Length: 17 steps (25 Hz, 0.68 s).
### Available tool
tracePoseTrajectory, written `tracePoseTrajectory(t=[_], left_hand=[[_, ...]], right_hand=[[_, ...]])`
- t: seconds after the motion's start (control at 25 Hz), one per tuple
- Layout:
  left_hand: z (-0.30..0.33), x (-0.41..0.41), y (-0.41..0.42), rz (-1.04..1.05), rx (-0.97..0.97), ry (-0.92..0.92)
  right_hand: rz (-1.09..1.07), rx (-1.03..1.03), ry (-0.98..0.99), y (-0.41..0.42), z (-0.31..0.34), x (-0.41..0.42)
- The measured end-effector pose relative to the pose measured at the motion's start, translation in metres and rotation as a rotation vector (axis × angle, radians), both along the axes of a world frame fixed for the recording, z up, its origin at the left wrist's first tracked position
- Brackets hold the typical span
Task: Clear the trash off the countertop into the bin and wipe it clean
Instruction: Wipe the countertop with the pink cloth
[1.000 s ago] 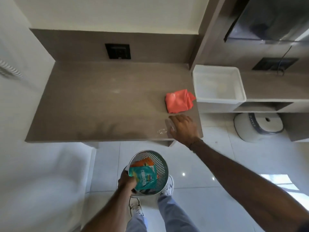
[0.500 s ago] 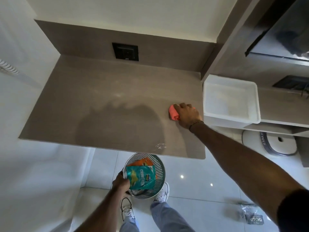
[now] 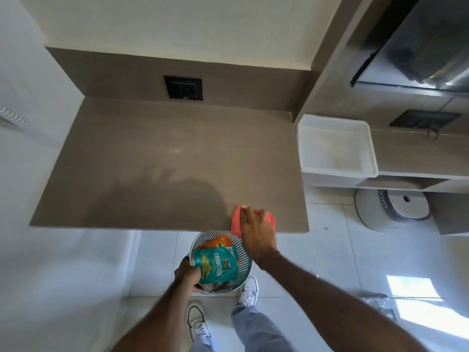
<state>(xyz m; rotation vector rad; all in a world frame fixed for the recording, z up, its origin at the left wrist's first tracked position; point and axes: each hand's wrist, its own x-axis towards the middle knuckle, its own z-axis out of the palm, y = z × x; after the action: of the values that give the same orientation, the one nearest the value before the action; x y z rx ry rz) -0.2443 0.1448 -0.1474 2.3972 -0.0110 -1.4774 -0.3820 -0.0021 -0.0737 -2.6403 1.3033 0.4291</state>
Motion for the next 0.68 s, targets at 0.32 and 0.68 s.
tracePoseTrajectory(t=[0.32,0.68], left_hand=[[0.023,0.014,0.011,-0.141,-0.079,-0.047],[0.033,0.018,0.024,-0.133,-0.069,-0.042]], right_hand=[[-0.198,0.532,-0.311,0.066,0.031,0.010],[-0.935,0.832,-0.757,-0.048,0.061,-0.010]])
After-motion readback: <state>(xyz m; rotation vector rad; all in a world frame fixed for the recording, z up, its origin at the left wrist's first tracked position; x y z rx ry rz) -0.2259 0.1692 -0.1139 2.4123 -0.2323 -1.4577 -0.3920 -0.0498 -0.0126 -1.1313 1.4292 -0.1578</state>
